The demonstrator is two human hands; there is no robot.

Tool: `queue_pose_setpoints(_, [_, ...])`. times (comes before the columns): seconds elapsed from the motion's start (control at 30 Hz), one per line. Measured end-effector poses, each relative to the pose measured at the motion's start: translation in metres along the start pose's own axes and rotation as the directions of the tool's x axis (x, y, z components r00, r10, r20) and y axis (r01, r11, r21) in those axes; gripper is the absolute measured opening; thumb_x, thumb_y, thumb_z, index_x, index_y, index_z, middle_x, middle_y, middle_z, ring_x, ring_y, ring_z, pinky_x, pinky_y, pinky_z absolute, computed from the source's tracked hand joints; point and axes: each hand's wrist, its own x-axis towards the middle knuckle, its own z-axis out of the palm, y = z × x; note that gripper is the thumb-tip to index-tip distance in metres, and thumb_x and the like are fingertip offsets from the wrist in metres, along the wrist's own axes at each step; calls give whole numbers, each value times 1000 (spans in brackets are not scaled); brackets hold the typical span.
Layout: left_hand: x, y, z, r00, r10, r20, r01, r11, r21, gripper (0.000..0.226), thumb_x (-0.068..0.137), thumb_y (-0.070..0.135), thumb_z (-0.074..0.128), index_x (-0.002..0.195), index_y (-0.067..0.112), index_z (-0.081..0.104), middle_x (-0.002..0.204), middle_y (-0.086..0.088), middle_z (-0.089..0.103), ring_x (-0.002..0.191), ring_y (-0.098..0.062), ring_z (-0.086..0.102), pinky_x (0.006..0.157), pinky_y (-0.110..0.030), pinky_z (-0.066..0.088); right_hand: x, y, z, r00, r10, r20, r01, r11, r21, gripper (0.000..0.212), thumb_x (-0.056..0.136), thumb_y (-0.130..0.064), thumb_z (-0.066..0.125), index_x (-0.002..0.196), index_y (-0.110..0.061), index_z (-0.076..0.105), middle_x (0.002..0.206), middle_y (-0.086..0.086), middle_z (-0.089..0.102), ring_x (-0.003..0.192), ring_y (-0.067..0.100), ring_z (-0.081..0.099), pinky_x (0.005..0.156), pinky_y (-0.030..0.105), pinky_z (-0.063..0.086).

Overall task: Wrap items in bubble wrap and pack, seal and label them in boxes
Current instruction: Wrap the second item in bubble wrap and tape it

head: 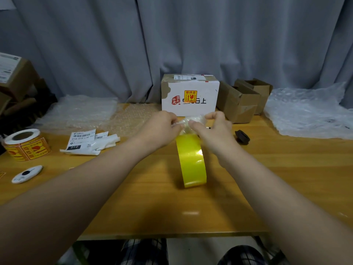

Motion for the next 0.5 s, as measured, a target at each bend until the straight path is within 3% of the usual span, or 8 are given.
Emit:
queue_pose_setpoints(0.07, [4,-2,2,991,-113,-73,101,984,-149,22,88,20,61,69,9,59,57,4,48,56,-14,44,51,-26,32,-10,0,3,987,94,132,-109,987,115,59,85,-45,64,131,-27,31,123,-3,41,105,17,46,75,30,40])
queue_pose_setpoints(0.13, [6,0,2,978,-178,-109,144,953,-266,15,84,15,63,71,8,64,57,5,52,55,-11,46,55,-25,37,-16,6,10,977,91,194,-127,975,183,59,91,-41,58,140,-24,29,116,-7,41,103,13,41,81,28,33])
queue_pose_setpoints(0.27, [2,0,0,970,-227,-87,182,916,-358,17,84,12,62,68,6,65,55,2,53,52,-10,47,52,-23,38,-10,5,11,995,-46,89,40,997,72,30,92,-37,57,111,-14,63,101,-2,63,96,18,58,82,33,47])
queue_pose_setpoints(0.4, [0,4,-12,950,-285,-130,186,847,-498,22,85,17,63,66,6,64,50,2,45,44,-8,40,44,-18,33,1,3,6,987,-101,124,117,984,-134,35,93,-42,53,111,-16,67,107,1,66,101,19,58,83,34,47])
queue_pose_setpoints(0.5, [-1,8,-22,963,-270,22,238,805,-544,23,88,21,62,76,2,68,56,-1,54,47,-9,47,49,-19,38,1,7,4,974,-171,146,186,978,-93,31,95,-45,50,102,-24,70,96,-8,69,92,11,60,75,28,44])
